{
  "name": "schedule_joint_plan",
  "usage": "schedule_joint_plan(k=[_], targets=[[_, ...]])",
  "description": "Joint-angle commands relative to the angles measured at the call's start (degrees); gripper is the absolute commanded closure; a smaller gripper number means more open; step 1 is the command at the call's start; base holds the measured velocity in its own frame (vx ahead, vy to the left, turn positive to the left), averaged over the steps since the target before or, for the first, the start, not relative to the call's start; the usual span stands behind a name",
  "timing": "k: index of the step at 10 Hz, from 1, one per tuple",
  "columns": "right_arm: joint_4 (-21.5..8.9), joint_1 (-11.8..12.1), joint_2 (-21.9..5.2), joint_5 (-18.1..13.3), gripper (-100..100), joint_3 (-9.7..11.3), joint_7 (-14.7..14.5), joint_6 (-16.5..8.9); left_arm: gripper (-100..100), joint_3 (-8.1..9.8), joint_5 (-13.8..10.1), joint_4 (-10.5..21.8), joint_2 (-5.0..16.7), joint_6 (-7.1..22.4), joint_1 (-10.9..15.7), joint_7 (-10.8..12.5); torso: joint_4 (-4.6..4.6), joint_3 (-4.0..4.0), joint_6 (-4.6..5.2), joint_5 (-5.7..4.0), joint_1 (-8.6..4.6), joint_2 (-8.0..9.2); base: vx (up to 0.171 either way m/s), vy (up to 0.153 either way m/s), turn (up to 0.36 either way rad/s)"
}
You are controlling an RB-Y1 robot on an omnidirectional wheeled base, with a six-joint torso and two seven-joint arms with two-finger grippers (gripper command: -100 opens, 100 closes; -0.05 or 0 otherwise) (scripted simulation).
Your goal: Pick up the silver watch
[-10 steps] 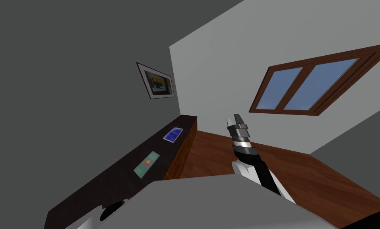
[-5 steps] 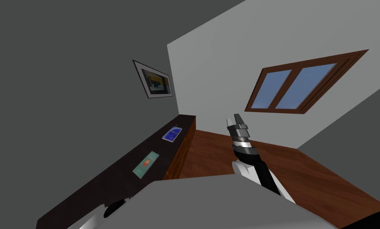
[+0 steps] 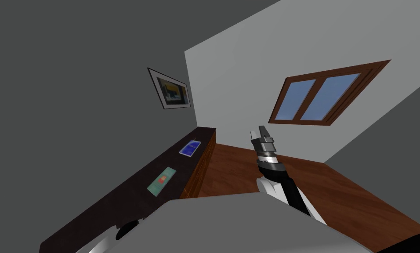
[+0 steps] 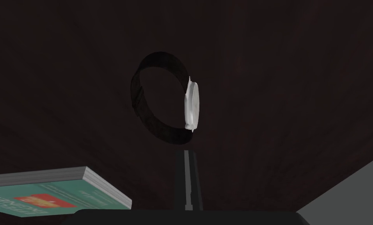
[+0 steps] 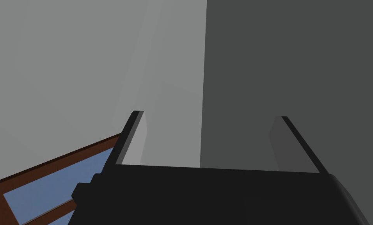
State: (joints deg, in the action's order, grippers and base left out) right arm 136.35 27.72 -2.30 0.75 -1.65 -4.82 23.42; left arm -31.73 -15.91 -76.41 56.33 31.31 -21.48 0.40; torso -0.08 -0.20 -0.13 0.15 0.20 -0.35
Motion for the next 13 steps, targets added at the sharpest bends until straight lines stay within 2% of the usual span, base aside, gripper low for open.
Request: schedule_joint_plan(k=[1,2,3,4,5,13], targets=[[0.00,0.00,0.00,0.00,0,0.00,0.00,0.00,100,0.00,0.00,0.00,0.00,0.00,0.00,0.00,0.00,0.00,0.00,0.00,0.00,0.00,0.000,0.000,0.000],[0.00,0.00,0.00,0.00,0,0.00,0.00,0.00,100,0.00,0.00,0.00,0.00,0.00,0.00,0.00,0.00,0.00,0.00,0.00,0.00,-0.01,0.000,0.000,0.000],[0.00,0.00,0.00,0.00,0,0.00,0.00,0.00,0,0.00,0.00,0.00,0.00,0.00,0.00,0.00,0.00,-0.01,0.00,0.00,0.00,-0.01,0.000,0.000,0.000],[0.00,0.00,0.00,0.00,0,0.00,0.00,0.00,-100,-0.65,-2.10,-0.92,0.57,-0.15,-0.38,0.29,0.00,-0.01,0.00,0.00,0.00,-0.01,-0.001,0.016,-0.157],[0.00,-0.01,0.00,0.00,0,0.00,0.00,0.00,-100,-0.84,-2.67,-1.13,0.73,-0.17,-0.53,0.37,0.00,-0.01,0.04,0.01,0.05,-0.01,-0.003,0.032,-0.178],[0.00,0.00,0.00,0.00,0,0.00,0.00,0.00,-100,-3.72,-11.80,-4.25,3.02,-0.75,-2.74,1.62,0.01,0.03,0.00,0.03,0.14,0.04,-0.024,0.039,-0.115]])
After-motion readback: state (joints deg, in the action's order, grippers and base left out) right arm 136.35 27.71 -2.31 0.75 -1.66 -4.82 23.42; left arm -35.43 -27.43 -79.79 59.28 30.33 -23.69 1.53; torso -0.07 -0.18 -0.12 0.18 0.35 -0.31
